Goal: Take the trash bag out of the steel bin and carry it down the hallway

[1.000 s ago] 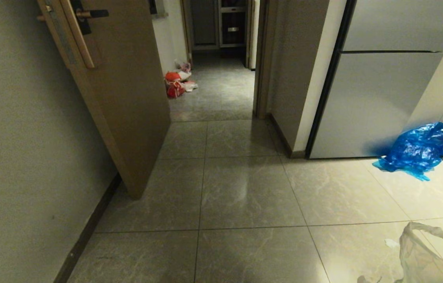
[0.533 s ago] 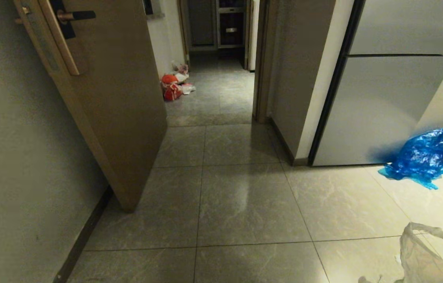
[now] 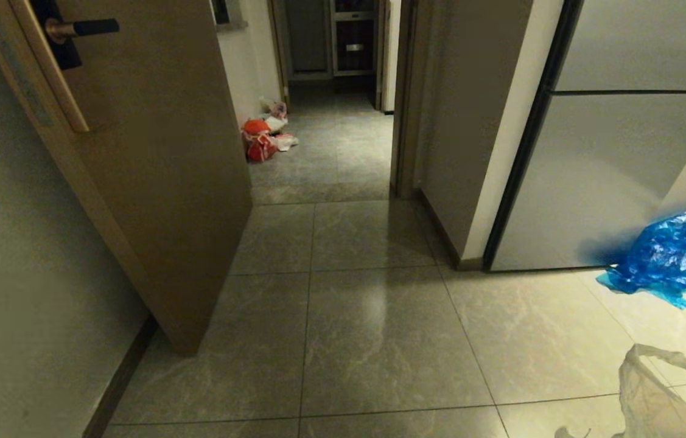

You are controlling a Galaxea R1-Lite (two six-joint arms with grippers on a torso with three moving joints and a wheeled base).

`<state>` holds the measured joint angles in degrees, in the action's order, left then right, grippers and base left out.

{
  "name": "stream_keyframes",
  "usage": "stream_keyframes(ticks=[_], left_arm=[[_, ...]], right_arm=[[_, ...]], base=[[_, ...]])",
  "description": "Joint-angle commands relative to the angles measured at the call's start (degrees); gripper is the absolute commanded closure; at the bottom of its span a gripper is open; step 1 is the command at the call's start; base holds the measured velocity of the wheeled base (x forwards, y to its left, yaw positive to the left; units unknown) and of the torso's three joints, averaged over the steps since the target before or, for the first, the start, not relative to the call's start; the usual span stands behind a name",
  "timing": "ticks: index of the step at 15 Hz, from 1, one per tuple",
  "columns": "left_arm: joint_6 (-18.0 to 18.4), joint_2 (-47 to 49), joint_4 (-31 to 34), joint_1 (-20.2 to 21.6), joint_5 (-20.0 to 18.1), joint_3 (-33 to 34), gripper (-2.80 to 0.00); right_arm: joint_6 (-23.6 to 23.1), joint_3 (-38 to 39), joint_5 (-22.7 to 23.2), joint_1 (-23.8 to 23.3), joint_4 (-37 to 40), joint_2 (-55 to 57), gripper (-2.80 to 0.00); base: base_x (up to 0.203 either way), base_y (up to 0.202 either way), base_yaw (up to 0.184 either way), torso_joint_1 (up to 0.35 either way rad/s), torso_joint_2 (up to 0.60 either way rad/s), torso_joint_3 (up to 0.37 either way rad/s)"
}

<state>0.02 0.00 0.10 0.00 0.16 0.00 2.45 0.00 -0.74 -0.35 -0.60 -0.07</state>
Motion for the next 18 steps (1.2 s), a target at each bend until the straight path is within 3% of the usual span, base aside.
stream_keyframes(ticks=[1,18], left_arm=[[0.0,0.0,0.0,0.0,0.0,0.0,0.0],[0.0,0.0,0.0,0.0,0.0,0.0,0.0]], right_arm=[[0.0,0.0,0.0,0.0,0.0,0.1,0.0],[0.1,0.0,0.0,0.0,0.0,0.1,0.0]], base=[[0.185,0.0,-0.001,0.007,0.0,0.002],[0.185,0.0,-0.001,0.001,0.0,0.003]])
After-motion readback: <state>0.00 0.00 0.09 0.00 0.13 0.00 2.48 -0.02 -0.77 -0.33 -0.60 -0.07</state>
